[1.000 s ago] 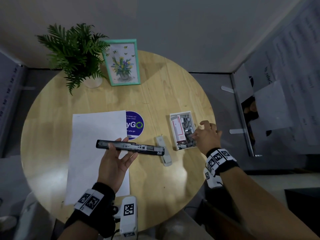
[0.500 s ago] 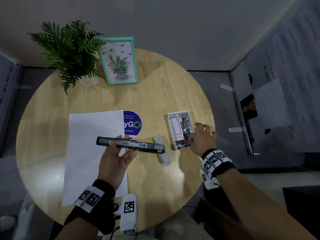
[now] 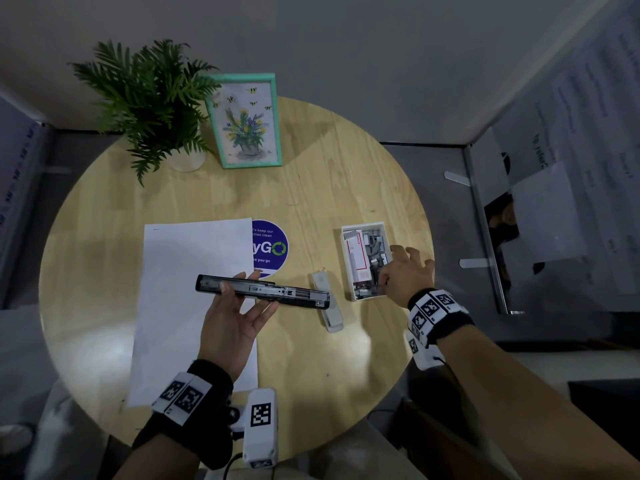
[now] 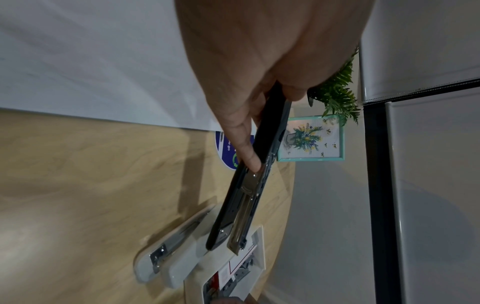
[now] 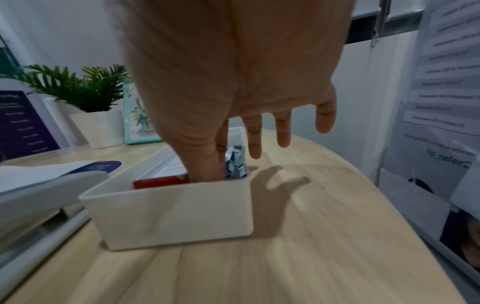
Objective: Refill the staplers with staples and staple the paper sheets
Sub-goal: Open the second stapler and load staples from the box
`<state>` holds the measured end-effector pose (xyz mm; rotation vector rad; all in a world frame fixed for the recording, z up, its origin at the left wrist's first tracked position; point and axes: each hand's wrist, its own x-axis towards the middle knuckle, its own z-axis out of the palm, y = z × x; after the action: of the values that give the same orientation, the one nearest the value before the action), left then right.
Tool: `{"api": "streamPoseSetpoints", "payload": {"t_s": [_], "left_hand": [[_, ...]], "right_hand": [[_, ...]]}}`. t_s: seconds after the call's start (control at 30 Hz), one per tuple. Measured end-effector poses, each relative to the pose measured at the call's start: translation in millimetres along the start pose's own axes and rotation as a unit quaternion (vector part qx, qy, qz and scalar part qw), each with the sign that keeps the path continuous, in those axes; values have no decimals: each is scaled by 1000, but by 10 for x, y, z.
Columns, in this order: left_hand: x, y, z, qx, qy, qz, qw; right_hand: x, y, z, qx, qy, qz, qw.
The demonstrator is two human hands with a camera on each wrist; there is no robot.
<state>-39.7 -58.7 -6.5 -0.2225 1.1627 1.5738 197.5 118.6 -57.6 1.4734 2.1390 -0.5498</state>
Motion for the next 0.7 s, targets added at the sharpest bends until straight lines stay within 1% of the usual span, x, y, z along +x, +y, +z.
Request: {"api": "streamPoseSetpoints", "payload": {"t_s": [0.13, 0.2, 0.27, 0.33, 0.4, 0.47, 0.53, 0.6, 0.7], "left_hand": [[-8, 21, -13, 5, 3, 7, 1000], [-16, 31, -11, 6, 5, 6, 1000], [-22, 35, -2, 7, 6, 4, 1000], [-24, 31, 12, 8, 4, 1, 1000], [-23, 24, 32, 9, 3, -3, 1000], [-24, 14, 55, 10, 0, -7, 1000], [-25, 8, 74, 11, -3, -11, 1000], [-27, 4, 80, 13, -7, -13, 1000], [-33, 2, 70, 15, -6, -14, 1000]], "right_hand": [[-34, 91, 4, 109, 56, -12, 992], [-40, 144, 18, 164, 98, -13, 982], [-41, 192, 44, 226, 131, -32, 965], [-66, 213, 41, 306, 136, -41, 941], [-85, 231, 39, 346, 117, -22, 931], [-89, 243, 62, 363, 101, -8, 926], [-79, 243, 88, 365, 104, -12, 925], [-75, 220, 92, 338, 117, -22, 934], [-54, 182, 82, 279, 166, -47, 945]]}}
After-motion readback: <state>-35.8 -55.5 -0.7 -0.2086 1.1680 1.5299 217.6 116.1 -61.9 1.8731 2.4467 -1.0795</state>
